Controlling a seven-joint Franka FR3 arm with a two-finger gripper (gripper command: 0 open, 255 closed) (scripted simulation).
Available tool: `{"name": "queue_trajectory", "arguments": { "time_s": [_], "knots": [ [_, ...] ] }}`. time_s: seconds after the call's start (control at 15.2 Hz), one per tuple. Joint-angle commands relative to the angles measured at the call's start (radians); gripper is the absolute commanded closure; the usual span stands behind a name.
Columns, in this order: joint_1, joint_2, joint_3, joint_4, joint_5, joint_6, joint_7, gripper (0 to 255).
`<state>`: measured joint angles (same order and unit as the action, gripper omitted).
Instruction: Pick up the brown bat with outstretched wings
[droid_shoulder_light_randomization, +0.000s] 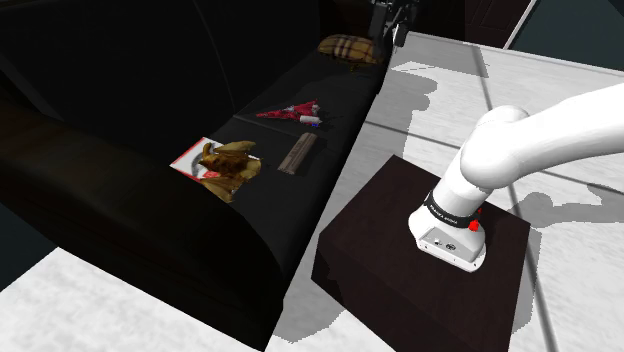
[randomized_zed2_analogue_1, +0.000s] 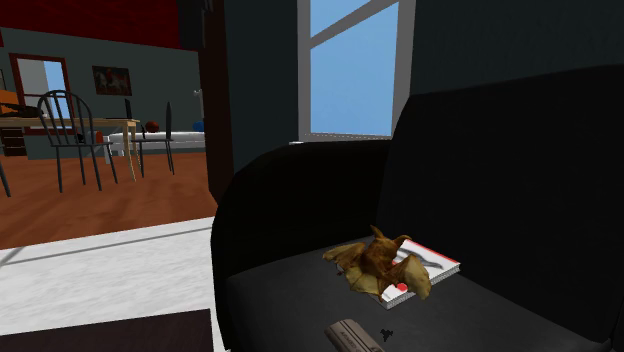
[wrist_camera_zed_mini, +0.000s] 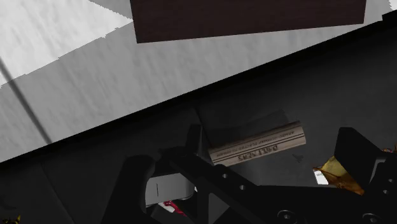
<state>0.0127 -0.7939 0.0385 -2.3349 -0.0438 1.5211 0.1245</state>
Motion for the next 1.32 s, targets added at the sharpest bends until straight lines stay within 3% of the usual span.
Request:
{"name": "queue_trajectory", "arguments": {
  "time_s": [0.0,0.73,1.25],
  "knots": [
    [0.000,0.000,0.000,0.000,0.000,0.000,0.000,0],
    [0.022,0.202,0.159,-0.104,0.072,0.379,0.215,0],
    [0.006,0.454,0.280,-0.060,0.038,0.635,0.392,0]
  ]
}}
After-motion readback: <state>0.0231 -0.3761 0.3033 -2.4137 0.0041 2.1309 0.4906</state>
